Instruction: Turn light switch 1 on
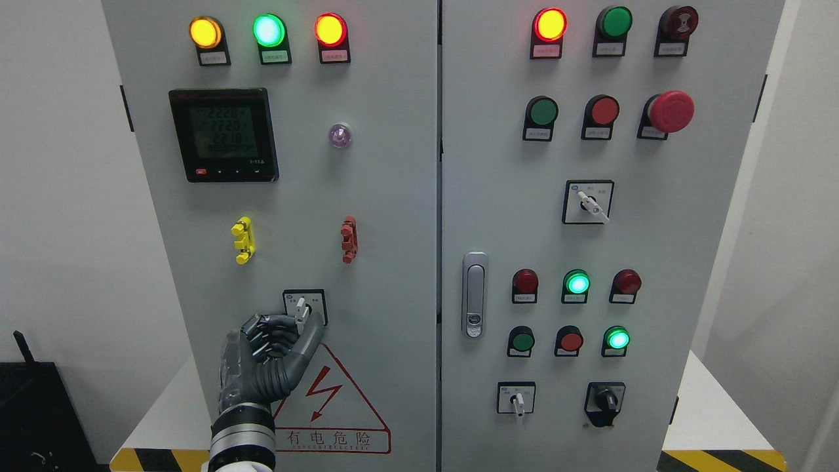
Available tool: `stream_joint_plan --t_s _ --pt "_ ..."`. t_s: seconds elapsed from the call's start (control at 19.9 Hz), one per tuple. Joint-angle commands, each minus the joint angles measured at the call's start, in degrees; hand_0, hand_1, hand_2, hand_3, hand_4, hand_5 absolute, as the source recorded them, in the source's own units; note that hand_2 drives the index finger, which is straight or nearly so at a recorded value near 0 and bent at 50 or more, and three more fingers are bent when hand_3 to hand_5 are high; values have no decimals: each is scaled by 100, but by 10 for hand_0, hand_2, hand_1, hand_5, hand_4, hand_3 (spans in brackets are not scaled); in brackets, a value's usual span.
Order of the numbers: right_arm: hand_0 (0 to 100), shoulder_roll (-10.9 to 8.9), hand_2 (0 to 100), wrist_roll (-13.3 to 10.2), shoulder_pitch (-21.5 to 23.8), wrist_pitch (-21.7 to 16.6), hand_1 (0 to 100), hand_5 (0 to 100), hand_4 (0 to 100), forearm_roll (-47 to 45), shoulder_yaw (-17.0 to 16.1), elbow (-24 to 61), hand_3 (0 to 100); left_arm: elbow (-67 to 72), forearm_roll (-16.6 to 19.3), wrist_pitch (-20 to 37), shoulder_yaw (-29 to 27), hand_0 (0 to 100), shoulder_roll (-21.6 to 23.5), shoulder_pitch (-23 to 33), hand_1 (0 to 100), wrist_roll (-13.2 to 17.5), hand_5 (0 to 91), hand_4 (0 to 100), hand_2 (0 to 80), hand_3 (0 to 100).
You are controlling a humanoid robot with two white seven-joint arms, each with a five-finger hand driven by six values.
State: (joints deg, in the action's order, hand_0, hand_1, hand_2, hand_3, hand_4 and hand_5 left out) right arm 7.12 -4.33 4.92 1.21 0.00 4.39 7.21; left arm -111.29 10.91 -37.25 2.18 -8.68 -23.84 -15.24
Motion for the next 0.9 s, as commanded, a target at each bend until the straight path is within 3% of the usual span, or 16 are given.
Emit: stream_joint_plan --t_s 0.0,0.85 --pt "0 0 0 2 0 2 0 0 0 -141 0 0 0 2 -2 -2 2 175 -2 -16 732 21 712 812 565 776" --pt "0 0 0 2 0 2 0 0 0 -141 0 0 0 2 -2 -2 2 189 -2 -33 708 21 718 815 574 786"
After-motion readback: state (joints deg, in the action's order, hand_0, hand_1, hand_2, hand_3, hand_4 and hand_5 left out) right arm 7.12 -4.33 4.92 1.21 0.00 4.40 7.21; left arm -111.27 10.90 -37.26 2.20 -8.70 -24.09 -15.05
